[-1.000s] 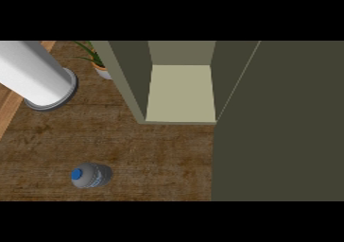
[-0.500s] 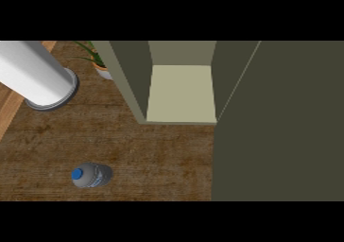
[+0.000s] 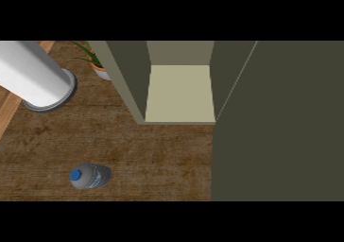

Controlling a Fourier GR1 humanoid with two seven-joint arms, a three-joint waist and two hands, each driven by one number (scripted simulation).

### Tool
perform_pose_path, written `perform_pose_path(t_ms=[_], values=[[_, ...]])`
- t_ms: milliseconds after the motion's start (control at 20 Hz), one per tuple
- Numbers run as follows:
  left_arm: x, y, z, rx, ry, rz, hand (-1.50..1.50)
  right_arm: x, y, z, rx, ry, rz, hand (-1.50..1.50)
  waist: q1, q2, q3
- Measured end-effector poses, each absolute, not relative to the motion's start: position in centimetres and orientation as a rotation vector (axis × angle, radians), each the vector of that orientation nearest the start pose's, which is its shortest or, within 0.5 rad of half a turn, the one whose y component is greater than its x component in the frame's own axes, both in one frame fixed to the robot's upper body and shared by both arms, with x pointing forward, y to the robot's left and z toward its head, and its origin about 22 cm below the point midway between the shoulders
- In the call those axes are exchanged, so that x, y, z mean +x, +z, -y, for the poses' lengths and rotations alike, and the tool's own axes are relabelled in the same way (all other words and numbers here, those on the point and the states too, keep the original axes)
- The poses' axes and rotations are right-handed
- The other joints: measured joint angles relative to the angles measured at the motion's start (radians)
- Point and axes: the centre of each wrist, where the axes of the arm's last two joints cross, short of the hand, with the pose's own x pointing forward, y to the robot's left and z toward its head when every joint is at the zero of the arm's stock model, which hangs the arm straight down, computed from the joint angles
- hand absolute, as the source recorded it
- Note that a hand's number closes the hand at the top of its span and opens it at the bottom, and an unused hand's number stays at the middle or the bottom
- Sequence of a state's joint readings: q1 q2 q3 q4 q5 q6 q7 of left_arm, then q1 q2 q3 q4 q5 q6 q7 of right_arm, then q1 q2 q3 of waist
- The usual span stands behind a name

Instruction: Pick up the bottled water, place it into the cabinet and close the cabinet

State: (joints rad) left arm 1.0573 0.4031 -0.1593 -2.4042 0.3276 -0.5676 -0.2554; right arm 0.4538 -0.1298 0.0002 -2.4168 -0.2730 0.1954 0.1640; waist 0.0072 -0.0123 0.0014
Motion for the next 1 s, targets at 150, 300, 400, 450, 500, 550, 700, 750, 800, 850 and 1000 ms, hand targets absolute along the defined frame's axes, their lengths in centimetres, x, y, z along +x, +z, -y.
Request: perform_pose_path(t_ms=[150,300,400,450,500,550,700,750,800,850,1000], values=[[1.6,9.4,-27.6,-0.515,-0.254,1.597,-1.50,11.1,12.9,26.4,0.145,0.110,1.837,-1.50,-0.002,0.001,0.000],[1.5,9.4,-28.1,-0.462,-0.240,1.624,-1.50,11.0,12.9,26.6,0.141,0.115,1.836,-1.50,-0.009,0.004,0.000],[1.5,9.4,-28.5,-0.427,-0.234,1.640,-1.50,10.8,12.9,26.8,0.140,0.123,1.831,-1.50,-0.015,0.004,0.000],[1.4,9.5,-28.8,-0.406,-0.242,1.636,-1.50,10.7,12.8,26.7,0.150,0.118,1.828,-1.50,-0.017,0.005,-0.001],[1.3,9.6,-29.2,-0.391,-0.247,1.637,-1.50,10.6,12.8,26.8,0.146,0.123,1.832,-1.50,-0.018,0.005,-0.001],[1.3,9.5,-29.3,-0.383,-0.248,1.638,-1.50,10.6,12.8,26.8,0.146,0.119,1.837,-1.50,-0.017,0.006,-0.001],[2.2,9.4,-30.1,-0.342,-0.260,1.651,-1.50,10.4,12.7,27.1,0.144,0.129,1.832,-1.50,-0.026,0.008,-0.001],[2.5,9.4,-30.4,-0.331,-0.261,1.655,-1.50,10.3,12.7,27.3,0.139,0.138,1.833,-1.50,-0.029,0.009,-0.001],[2.8,9.3,-30.7,-0.321,-0.256,1.660,-1.50,10.2,12.7,27.3,0.145,0.141,1.833,-1.50,-0.034,0.009,-0.001],[3.2,9.5,-31.0,-0.313,-0.260,1.665,-1.50,10.1,12.6,27.3,0.145,0.141,1.832,-1.50,-0.035,0.010,-0.002],[4.2,8.9,-31.8,-0.302,-0.248,1.669,-1.50,9.7,12.3,27.6,0.144,0.139,1.829,-1.50,-0.038,0.010,-0.002]])
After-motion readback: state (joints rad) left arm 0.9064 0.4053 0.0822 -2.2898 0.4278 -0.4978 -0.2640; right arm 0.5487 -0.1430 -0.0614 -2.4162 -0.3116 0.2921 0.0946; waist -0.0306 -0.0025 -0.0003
